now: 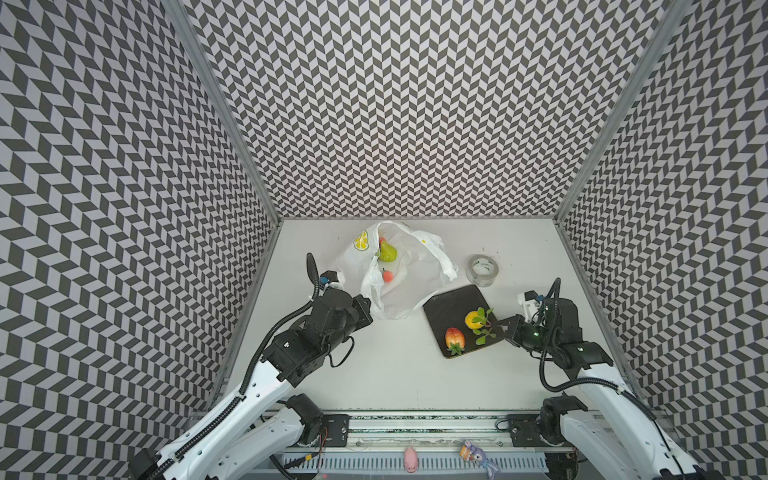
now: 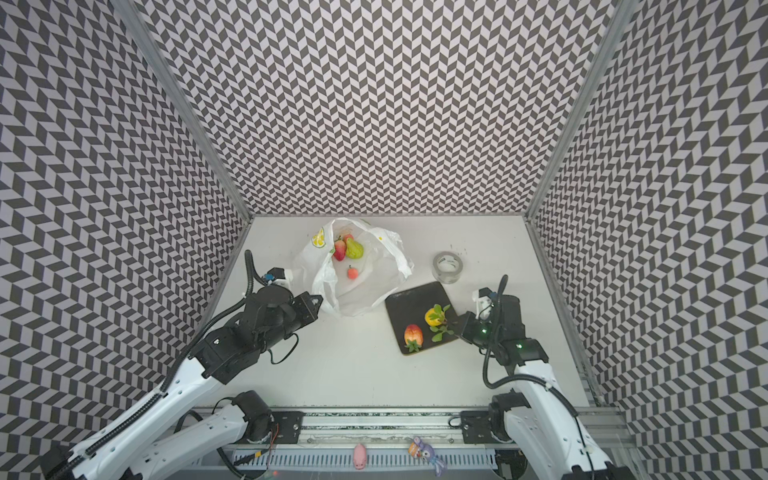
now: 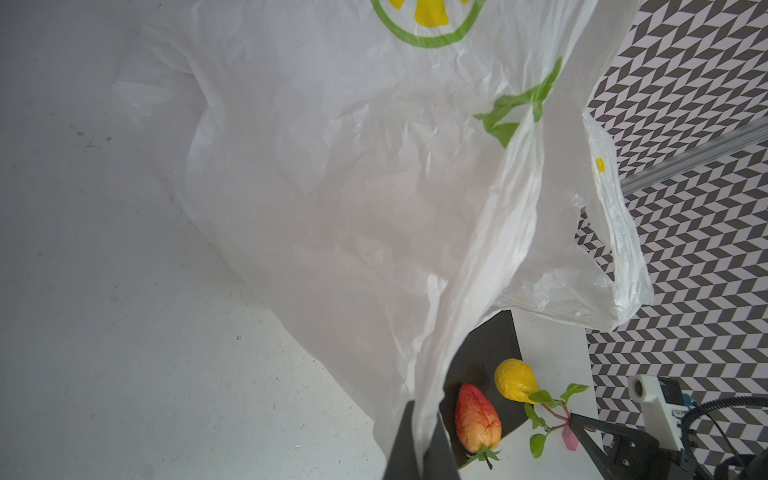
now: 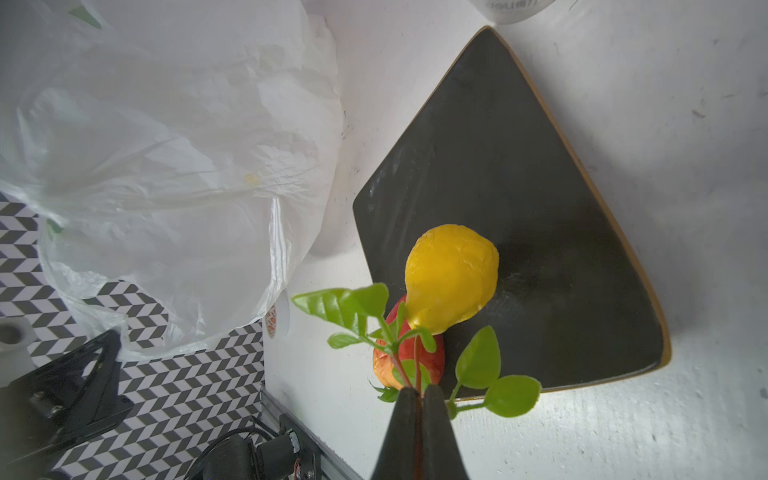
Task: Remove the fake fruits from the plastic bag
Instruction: 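Lower the yellow lemon onto the black tray and open the right gripper, then reach the right gripper back into the bag toward the small peach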
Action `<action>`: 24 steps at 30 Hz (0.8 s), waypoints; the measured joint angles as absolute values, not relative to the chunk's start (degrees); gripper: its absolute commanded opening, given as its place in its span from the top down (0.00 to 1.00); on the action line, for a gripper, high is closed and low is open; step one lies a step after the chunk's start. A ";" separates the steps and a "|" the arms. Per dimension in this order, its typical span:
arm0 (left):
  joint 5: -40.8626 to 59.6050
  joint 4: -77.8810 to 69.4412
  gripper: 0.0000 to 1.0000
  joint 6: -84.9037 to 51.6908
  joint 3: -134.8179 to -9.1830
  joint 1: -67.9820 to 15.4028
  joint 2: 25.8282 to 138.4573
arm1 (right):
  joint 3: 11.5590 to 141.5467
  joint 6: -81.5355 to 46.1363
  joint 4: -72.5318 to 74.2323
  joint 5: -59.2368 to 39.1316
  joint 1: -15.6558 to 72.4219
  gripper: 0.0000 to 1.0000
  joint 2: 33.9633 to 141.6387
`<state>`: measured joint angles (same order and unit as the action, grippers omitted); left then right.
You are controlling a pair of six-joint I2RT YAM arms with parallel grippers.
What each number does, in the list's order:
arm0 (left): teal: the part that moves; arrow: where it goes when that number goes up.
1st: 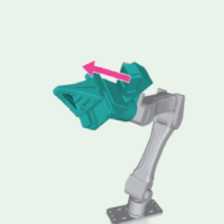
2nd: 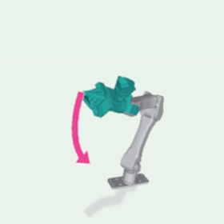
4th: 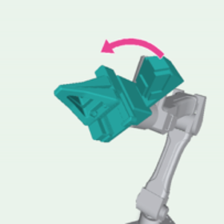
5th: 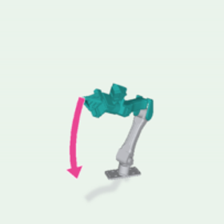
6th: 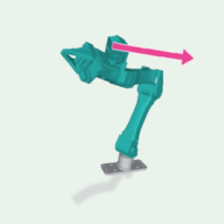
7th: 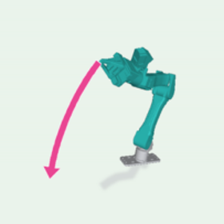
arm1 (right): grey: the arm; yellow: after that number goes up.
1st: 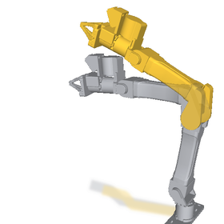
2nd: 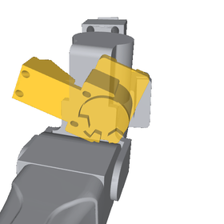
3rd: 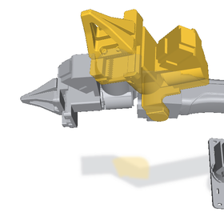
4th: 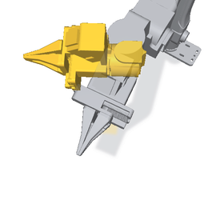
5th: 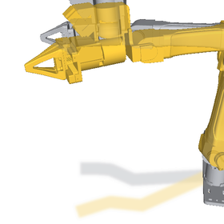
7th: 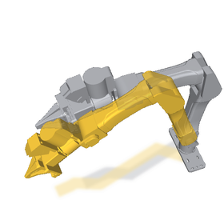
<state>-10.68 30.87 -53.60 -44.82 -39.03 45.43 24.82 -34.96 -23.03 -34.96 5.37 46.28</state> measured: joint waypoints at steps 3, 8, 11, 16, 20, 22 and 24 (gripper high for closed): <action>-10.68 30.85 1.00 -53.65 -44.82 -39.03 45.43 | 23.31 -35.00 -20.34 -36.56 4.89 1.00 47.27; -10.68 30.63 1.00 -53.65 -44.82 -39.03 45.43 | 22.13 -35.00 -20.03 -35.22 3.92 0.82 48.71; -10.68 30.46 1.00 -53.67 -44.82 -39.03 45.41 | 22.26 -35.09 -21.91 -31.97 3.68 0.69 48.90; -10.63 30.44 1.00 -53.84 -44.69 -39.03 44.71 | 23.53 -35.44 -26.55 -26.15 3.55 0.53 49.21; -10.59 30.46 1.00 -53.93 -44.14 -39.03 43.46 | 25.56 -36.29 -30.37 -21.32 3.42 0.37 49.19; -10.35 30.46 1.00 -53.95 -43.81 -39.03 43.13 | 27.35 -36.69 -32.77 -18.26 3.36 0.33 49.01; -9.98 30.46 1.00 -53.95 -43.72 -39.05 43.13 | 28.95 -36.91 -34.57 -15.79 3.31 0.33 48.45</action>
